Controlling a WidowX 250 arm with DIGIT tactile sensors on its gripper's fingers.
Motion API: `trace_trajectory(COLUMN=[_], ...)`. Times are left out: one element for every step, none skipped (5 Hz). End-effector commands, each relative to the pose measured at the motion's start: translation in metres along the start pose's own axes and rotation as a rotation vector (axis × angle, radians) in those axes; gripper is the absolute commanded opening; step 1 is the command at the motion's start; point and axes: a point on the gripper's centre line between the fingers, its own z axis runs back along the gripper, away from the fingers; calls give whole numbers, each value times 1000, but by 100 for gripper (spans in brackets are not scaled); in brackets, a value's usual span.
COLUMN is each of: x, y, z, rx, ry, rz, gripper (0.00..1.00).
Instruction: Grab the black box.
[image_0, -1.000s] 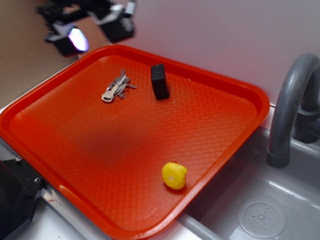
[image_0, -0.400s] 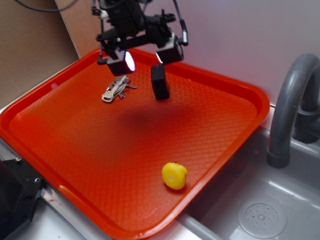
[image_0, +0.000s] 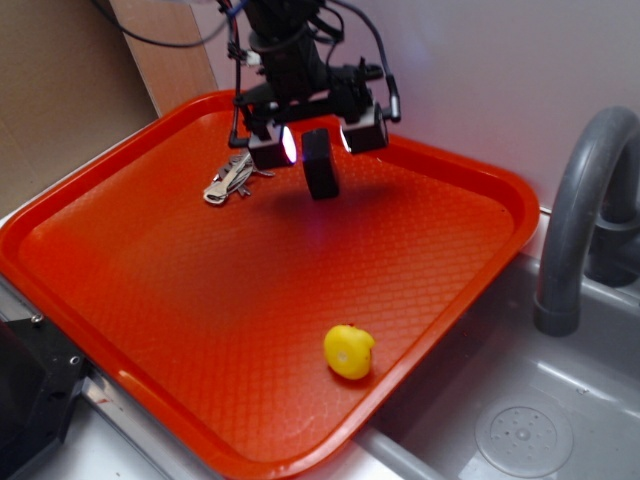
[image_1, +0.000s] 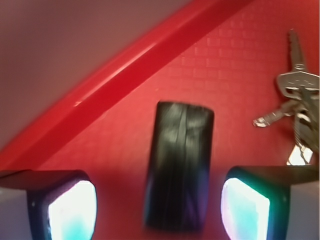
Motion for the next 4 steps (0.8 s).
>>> trace_trajectory(x=[28, 26, 24, 17], y=[6, 6, 9, 27], z=[-5, 0, 28, 81], rx=[-25, -34, -14, -79], ry=[92, 82, 65, 80], rz=[5, -46, -109, -353], gripper=[0, 0, 0, 0])
